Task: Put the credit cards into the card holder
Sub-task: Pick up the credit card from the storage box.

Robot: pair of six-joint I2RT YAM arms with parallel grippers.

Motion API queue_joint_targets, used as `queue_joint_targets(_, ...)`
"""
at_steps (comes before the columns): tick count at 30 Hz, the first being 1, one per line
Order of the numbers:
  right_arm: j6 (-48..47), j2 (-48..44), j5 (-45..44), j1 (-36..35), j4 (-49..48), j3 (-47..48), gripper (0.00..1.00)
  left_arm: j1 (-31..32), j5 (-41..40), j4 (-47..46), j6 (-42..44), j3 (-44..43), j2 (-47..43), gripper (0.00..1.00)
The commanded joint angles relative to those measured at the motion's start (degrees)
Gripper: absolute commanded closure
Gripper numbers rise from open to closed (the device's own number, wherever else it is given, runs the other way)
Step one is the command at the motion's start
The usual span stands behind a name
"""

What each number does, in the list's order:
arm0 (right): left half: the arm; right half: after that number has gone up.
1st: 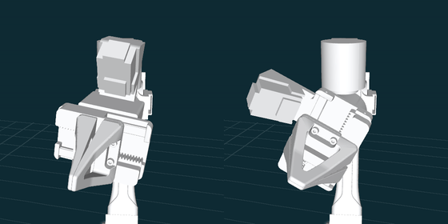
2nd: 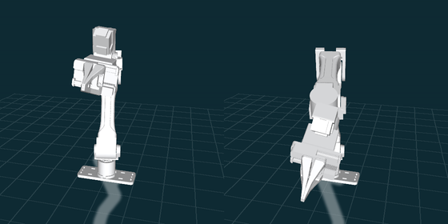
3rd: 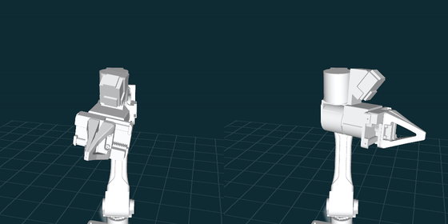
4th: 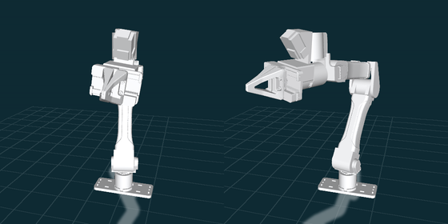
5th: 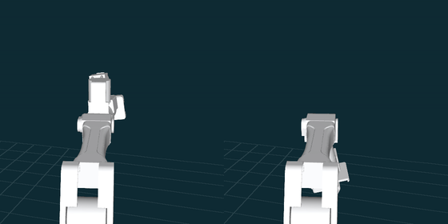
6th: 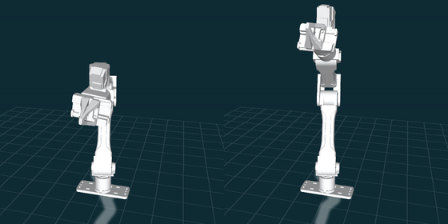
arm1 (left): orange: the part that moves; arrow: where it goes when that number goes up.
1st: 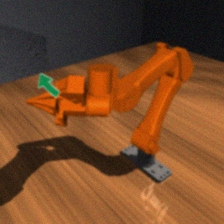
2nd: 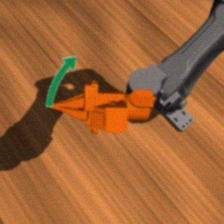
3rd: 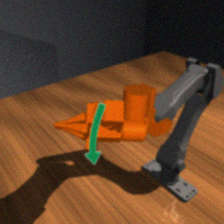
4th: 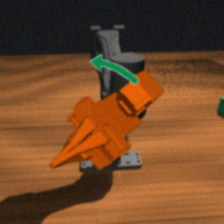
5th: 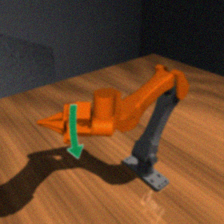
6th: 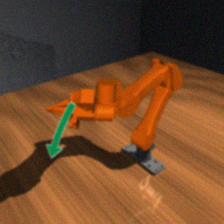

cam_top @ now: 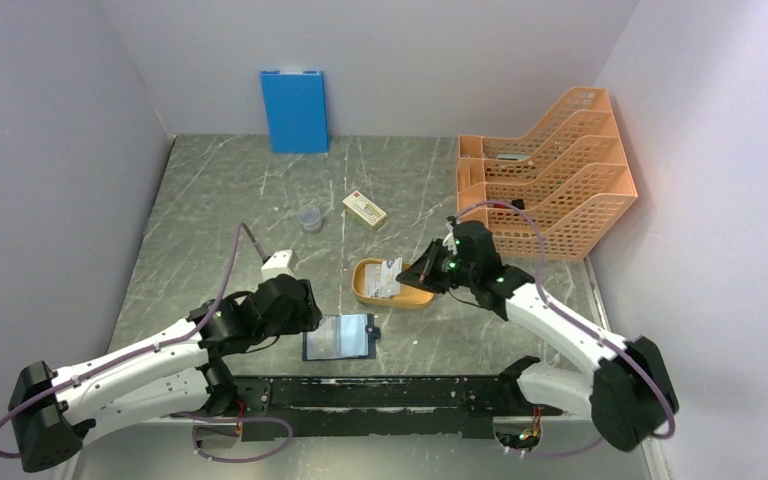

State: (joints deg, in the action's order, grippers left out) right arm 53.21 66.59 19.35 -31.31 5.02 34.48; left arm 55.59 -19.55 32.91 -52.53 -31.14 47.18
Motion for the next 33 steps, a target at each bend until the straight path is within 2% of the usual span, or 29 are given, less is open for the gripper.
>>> queue_joint_targets(1, 13.7, -7.4, 5.8, 1.9, 10.7, 3.1, 1.00, 0.0, -4.3, 3.1, -0.9, -3.0, -1.6, 0.38)
queue_joint_targets(7, 28.9, -14.2, 10.8, 3.8, 16.7, 4.9, 1.00, 0.1, -6.5, 4.8, -2.6, -4.5, -3.2, 0.38)
queue_joint_targets(11, 39.5, -22.2, 9.6, 3.8, 14.6, 1.4, 1.00, 0.1, -7.1, 6.0, -3.8, -4.8, -4.2, 0.39)
queue_joint_targets(15, 39.7, -22.3, 11.2, 4.2, 14.3, 1.4, 1.00, 0.1, -6.7, 6.6, -4.9, -3.2, -6.6, 0.39)
queue_joint_targets(21, 34.2, -20.1, 9.8, 4.2, 16.9, 5.8, 1.00, 0.1, -5.8, 7.4, -3.9, -2.4, -8.8, 0.39)
queue_joint_targets(24, 30.4, -18.9, 12.9, 4.2, 14.4, 5.5, 1.00, 0.1, -4.3, 6.2, -2.3, -2.2, -8.2, 0.39)
queue_joint_targets(26, 21.0, -17.1, 12.4, 4.1, 15.3, 8.0, 1.00, 0.0, -2.7, 4.9, -0.6, -1.9, -7.6, 0.38)
queue_joint_targets(28, 11.3, -14.9, 8.5, 3.4, 24.3, 12.9, 1.00, 0.1, 0.5, 2.1, 2.1, -1.3, -7.1, 0.39)
queue_joint_targets(32, -3.6, -16.3, 6.4, 1.7, 25.4, 14.1, 1.00, 0.0, 8.1, -5.0, 5.5, 1.4, -7.3, 0.36)
queue_joint_targets(33, -6.9, -17.4, 3.6, 0.1, 26.3, 13.9, 1.00, 0.2, 9.3, -6.4, 5.5, 2.4, -7.3, 0.35)
